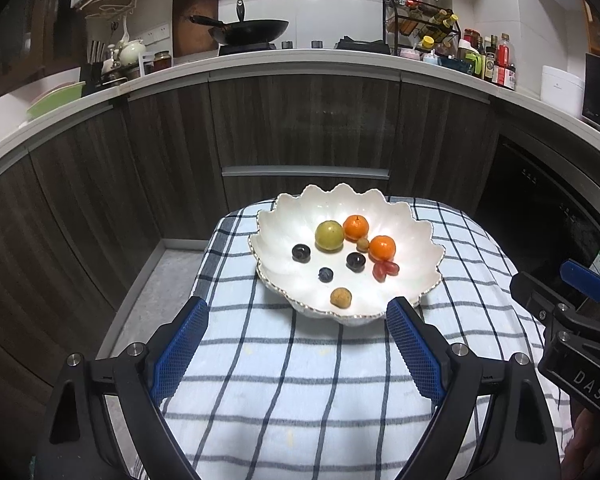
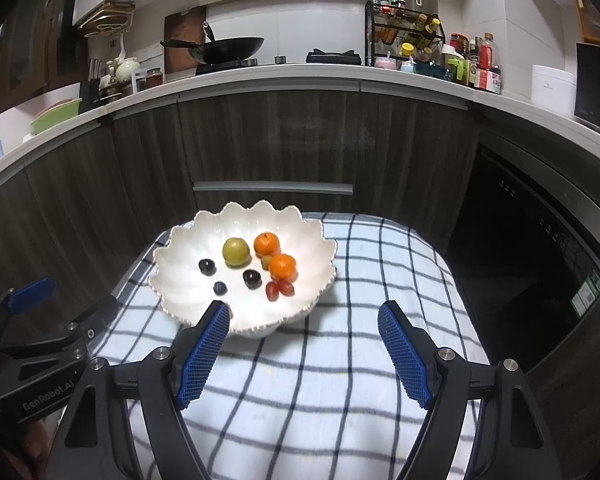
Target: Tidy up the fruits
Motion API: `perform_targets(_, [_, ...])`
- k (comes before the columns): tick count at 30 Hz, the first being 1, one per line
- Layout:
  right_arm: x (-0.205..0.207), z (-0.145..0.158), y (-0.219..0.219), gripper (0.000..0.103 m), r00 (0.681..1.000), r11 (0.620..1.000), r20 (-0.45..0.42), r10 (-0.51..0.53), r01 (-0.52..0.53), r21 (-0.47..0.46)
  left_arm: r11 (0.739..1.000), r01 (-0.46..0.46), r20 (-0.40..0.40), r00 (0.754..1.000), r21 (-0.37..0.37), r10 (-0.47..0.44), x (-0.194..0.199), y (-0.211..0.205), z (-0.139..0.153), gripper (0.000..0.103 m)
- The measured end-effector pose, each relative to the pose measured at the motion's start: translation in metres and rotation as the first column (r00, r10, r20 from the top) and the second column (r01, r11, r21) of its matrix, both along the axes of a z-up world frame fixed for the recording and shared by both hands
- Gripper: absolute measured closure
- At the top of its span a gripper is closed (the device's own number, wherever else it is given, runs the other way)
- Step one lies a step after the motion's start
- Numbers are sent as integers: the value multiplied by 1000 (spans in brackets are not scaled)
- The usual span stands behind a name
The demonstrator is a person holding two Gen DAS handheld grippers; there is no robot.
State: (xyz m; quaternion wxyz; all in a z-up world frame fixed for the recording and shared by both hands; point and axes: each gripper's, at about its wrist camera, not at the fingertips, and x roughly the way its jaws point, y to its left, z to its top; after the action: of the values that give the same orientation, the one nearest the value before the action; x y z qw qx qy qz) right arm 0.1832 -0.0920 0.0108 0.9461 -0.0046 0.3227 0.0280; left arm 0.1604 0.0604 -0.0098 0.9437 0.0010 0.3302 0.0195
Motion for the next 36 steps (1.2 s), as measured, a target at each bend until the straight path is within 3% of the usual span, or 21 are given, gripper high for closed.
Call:
perform_targets(12, [-36,-8,-14,25,999,999,-30,-45,45,13,1000,-4,-16,1000,-3,4,-37,-6,-5,12])
perform_targets(20, [-65,-12,-17,25,997,997,-3,-71,71,2,1000,-12,-46,999,11,13,-56,-9,-15,12])
perform_targets(36, [-101,-17,-19,25,997,997,3,-75,75,1,999,-43,-30,999,8,43,-96,-6,-22,12])
